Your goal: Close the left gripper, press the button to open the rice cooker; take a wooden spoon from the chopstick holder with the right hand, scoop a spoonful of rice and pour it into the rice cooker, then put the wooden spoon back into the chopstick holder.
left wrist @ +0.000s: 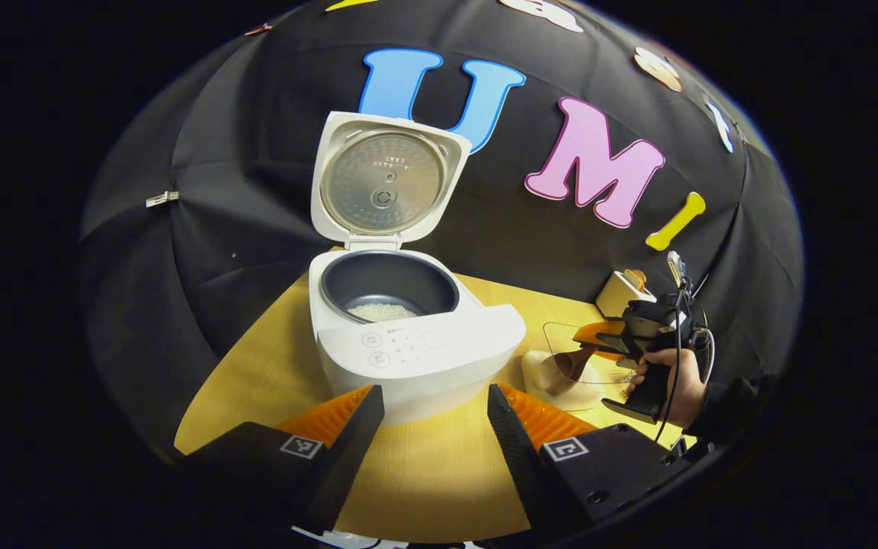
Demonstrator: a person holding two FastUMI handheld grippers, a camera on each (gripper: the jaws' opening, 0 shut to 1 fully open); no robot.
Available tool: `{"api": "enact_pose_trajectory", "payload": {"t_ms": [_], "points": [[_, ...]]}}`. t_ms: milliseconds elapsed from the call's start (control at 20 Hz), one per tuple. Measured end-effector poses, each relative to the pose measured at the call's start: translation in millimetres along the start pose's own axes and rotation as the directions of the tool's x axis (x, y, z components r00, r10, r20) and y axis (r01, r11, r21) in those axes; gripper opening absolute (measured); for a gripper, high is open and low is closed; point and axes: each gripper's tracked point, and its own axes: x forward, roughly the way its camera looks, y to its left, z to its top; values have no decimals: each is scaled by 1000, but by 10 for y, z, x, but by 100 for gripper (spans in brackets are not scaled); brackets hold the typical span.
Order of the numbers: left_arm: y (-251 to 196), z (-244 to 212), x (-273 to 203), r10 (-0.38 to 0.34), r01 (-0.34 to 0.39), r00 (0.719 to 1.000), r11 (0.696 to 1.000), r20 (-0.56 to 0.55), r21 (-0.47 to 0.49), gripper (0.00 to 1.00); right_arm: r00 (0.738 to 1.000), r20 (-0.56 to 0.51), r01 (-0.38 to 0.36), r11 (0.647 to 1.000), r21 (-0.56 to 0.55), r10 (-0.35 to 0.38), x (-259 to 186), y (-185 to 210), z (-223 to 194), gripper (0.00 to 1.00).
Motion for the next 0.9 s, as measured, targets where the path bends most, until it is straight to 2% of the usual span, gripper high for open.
{"api": "enact_pose_trajectory", "payload": {"t_ms": [200,500,750,900], "points": [[41,-16,-69,11,-11,1000,1000,5,-9,89,1000,8,-9,994,111,9,-116,-105,115,20],[41,-43,-175,22,-22,1000,999,5,-27,89,998,64,10,969,246,-27,-320,-431,479,20],[25,4,-181,23,-23,1000,1000,19,-12,89,994,105,-13,945,328,-23,-511,-522,789,19],[-14,15,-203,20,-20,999,1000,26,-9,89,993,121,-49,925,377,3,-638,-460,969,20]]}}
